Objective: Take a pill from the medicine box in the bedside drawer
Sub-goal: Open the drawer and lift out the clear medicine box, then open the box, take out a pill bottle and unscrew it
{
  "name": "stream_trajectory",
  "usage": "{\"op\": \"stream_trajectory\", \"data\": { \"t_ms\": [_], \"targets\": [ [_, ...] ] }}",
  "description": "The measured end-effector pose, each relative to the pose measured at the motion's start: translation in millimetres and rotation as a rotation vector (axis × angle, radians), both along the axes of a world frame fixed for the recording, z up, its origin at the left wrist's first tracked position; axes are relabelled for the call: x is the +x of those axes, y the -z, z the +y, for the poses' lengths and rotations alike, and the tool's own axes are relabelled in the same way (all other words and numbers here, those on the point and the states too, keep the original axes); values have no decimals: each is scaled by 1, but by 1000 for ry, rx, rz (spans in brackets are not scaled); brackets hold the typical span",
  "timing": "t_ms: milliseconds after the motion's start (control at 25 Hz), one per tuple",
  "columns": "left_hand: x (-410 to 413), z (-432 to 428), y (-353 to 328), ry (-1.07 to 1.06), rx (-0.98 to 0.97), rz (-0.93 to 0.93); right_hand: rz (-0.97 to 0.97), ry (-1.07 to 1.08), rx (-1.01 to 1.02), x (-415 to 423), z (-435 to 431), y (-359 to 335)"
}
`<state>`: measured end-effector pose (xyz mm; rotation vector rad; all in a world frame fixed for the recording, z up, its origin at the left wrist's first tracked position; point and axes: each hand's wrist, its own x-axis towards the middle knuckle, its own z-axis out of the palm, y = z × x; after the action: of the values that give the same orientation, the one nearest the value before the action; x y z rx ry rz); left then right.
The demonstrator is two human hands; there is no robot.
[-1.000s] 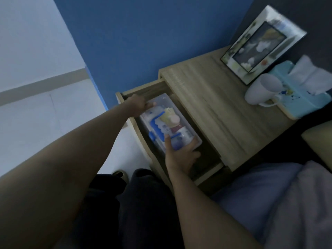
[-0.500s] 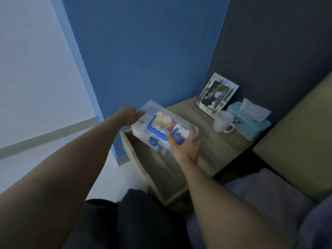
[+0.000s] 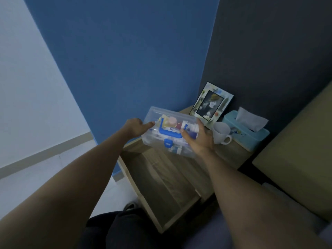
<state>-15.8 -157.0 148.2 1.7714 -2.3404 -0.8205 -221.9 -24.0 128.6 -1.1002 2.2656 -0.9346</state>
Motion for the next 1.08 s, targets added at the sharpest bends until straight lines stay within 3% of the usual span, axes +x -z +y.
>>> {"op": "stream_trajectory", "data": {
  "t_ms": [360, 720, 840, 960, 1000, 1080],
  "targets": [
    [-46, -56, 72, -16, 2, 22, 8, -21, 94, -53, -70, 66],
    [-57, -61, 110, -19, 9, 61, 26, -48, 136, -68, -76, 104],
    [-59, -42, 111, -163, -21, 262, 210, -45, 136, -65, -75, 101],
    [-69, 2, 125, -543, 9, 552, 574, -190, 64, -64, -75, 97],
    [-74, 19, 131, -610, 87, 597, 603, -270, 52, -65, -76, 97],
    [-88, 44, 142, -543, 293, 677, 532, -343, 88, -67, -78, 100]
  ]
}}
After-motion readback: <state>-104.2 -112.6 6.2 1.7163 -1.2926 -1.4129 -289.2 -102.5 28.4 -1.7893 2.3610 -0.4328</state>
